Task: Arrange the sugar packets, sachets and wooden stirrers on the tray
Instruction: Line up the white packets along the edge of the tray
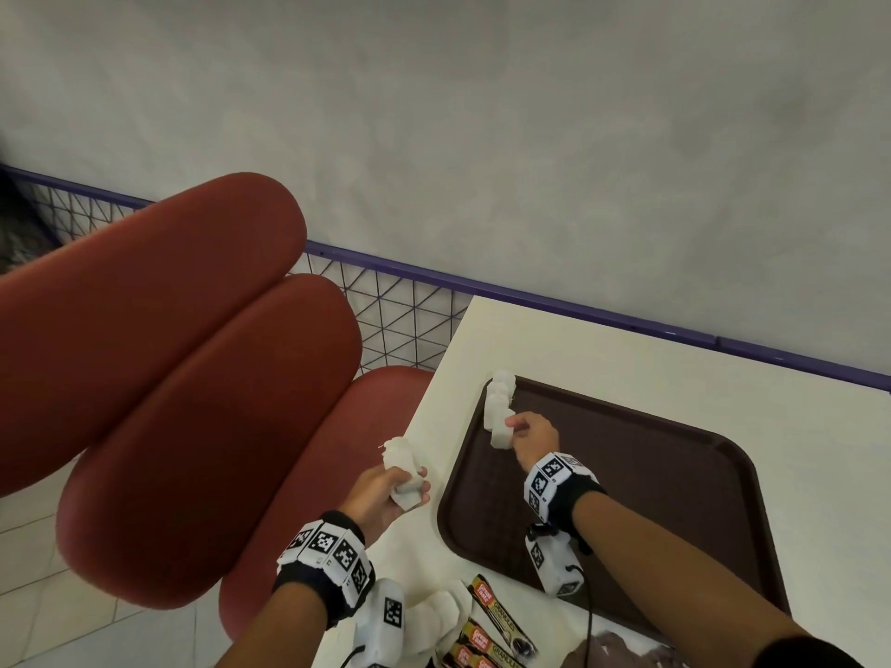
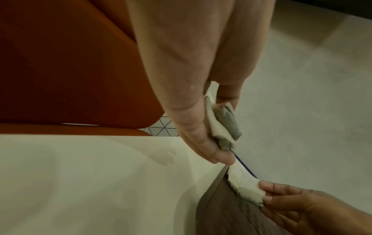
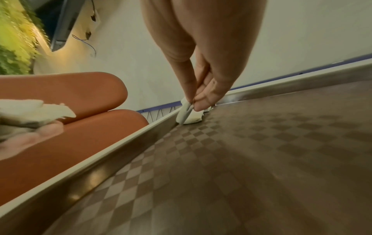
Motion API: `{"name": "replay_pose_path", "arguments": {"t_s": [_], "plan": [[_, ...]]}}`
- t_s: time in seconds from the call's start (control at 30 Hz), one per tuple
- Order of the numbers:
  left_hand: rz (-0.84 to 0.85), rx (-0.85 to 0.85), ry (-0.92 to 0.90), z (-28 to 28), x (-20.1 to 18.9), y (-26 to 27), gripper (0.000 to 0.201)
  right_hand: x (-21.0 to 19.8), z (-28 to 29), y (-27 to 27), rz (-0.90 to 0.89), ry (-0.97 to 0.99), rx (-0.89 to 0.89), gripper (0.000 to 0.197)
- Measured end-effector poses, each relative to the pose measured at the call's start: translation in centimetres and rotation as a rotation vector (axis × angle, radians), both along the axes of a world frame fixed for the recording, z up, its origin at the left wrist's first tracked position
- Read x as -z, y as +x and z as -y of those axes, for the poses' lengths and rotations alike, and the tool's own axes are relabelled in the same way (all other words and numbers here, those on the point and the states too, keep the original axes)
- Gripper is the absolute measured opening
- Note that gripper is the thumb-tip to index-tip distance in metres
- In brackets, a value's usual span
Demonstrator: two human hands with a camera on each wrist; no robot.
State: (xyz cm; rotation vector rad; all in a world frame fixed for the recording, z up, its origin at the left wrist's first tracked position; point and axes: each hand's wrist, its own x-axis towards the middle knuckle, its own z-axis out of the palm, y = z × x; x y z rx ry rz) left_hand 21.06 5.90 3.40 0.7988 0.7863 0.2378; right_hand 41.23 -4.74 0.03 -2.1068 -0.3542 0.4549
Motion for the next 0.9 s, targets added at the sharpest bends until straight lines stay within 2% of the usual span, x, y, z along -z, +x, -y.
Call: {"name": "replay_pose_path", "arguments": {"t_s": [0.13,0.23,0.5,0.63,0.8,0.87,0.9], "plan": [[-0.036,-0.006,0.063,-0.4,0.4,-0.6,0.021,0.7,-1.3,0.4,-0.036,-0.009,0.035,0.034],[-0.07,-0.008,0.102,-0.7,0.5,-1.0,0.021,1.1,-2.0,0.3,-0.049,-0.057,-0.002,0.034],[-0.106,-0.007,0.138,-1.0,0.4,-1.2,0.019,1.7,-2.6,0.1,0.004,-0.168,-0.108,0.037],[-0.113,-0.009,0.141,-0.8,0.4,-0.9,0.023,0.7,-1.7,-0.1,0.099,-0.231,-0.16,0.036],[-0.109,0.007,0.164,-0.3,-0.1,-0.2,0.025,-1.3,-1.0,-1.5,0.137,-0.12,-0.254,0.022],[-0.107,0.019,0.174,0.1,-0.4,0.2,0.024,-2.1,-0.9,-2.4,0.077,-0.004,-0.287,0.015],[-0.109,0.023,0.18,0.3,-0.5,0.4,0.024,-2.5,-0.8,-2.9,0.025,0.053,-0.302,0.019]]}}
